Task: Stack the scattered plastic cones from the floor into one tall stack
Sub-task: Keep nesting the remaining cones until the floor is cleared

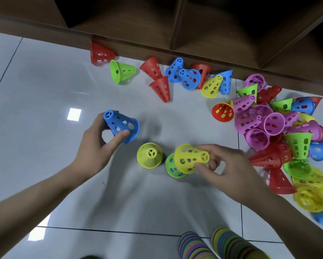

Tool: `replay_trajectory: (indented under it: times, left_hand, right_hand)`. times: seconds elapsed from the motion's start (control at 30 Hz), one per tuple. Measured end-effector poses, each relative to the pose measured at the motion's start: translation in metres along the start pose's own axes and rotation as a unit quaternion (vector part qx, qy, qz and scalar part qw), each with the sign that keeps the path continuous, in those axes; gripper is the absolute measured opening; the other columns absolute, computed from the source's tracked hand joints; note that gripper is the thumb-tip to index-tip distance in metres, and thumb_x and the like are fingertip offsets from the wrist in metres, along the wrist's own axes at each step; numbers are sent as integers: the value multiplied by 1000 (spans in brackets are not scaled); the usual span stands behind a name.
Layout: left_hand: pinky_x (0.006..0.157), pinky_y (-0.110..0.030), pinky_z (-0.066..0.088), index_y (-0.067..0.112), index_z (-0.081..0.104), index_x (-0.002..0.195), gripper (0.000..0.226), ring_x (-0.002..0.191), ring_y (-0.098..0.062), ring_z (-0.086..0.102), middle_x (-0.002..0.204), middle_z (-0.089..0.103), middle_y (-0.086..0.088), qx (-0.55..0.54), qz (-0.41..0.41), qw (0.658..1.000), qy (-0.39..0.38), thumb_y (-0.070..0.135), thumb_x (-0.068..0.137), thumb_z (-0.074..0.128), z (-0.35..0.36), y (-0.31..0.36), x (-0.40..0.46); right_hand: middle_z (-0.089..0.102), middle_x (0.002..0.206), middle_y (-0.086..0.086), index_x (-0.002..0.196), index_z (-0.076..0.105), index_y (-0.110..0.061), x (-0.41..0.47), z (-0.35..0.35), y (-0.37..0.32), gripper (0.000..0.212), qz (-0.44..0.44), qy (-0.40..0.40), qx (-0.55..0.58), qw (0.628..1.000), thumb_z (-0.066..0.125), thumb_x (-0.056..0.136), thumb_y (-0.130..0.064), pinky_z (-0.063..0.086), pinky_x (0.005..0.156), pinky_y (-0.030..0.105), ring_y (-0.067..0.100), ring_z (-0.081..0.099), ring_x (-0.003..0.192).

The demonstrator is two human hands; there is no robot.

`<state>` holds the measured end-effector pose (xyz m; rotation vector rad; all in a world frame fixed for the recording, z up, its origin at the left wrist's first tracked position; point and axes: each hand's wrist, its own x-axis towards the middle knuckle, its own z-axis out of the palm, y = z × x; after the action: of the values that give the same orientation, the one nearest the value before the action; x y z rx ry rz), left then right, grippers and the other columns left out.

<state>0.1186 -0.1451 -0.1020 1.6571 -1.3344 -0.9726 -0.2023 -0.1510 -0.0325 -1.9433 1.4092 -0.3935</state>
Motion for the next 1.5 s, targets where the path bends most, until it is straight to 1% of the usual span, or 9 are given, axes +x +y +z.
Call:
replay_trajectory:
  times: [0.1,0.23,0.4,0.57,0.77,0.93,1.13,1.3,1.5]
  left_hand:
    - [92,-13,44,23,54,130,45,108,-6,63,117,65,19,-16,35,999,-35,36,90,70,5,10,-13]
    - [91,-16,47,25,50,136,56,117,-10,62,125,65,14,10,65,994,-91,45,87,70,13,9,-24]
    - [95,-13,45,22,54,136,58,124,-2,56,133,60,16,69,109,980,-154,44,85,73,25,1,-26]
    - [103,-29,44,22,57,135,55,122,-2,53,132,59,15,141,188,948,-216,43,88,75,35,-15,-11]
    - [115,-36,34,8,56,138,64,137,-22,47,144,54,-6,198,288,914,-205,51,90,62,6,-13,49]
    - [115,-43,35,15,49,141,70,138,-35,40,148,41,-19,278,163,947,7,48,83,66,-16,-8,175]
    - [102,-45,44,19,54,135,78,122,-41,51,134,55,-19,401,4,911,-90,65,74,71,-12,-14,241]
    - [96,-45,48,14,56,134,61,116,-43,54,129,56,-18,396,37,916,-58,43,82,74,-6,-33,227]
    - [79,-40,55,24,64,103,49,96,-35,64,112,67,-9,415,33,908,-49,62,74,75,-16,-37,223]
  right_hand:
    - [52,72,-5,113,66,-36,3,15,11,37,26,-65,-48,996,62,79,-48,49,64,34,16,53,67]
    - [49,72,-8,117,63,-36,9,35,20,34,24,-98,-74,992,66,83,-42,48,63,33,13,51,69]
    - [55,71,-9,117,62,-38,17,38,24,51,41,-108,-90,989,61,73,-64,49,67,30,8,56,72]
    - [58,73,-7,111,66,-26,59,35,34,52,60,15,2,998,61,77,-65,51,70,30,8,55,64]
    - [52,123,3,131,56,-13,148,28,56,48,-5,117,-52,992,70,89,-30,48,97,39,20,52,114]
    - [44,149,4,148,42,-14,216,12,53,65,-19,143,-157,977,68,89,-25,33,117,38,22,37,139]
    - [46,150,7,152,36,-13,245,15,59,69,42,48,-243,968,67,92,-27,31,117,39,28,37,140]
    - [58,130,11,139,51,-12,242,14,68,51,36,83,-292,952,64,93,-31,41,104,42,30,48,124]
    - [59,117,4,129,57,-14,212,9,59,46,37,94,-188,977,70,90,-33,50,94,36,20,56,107]
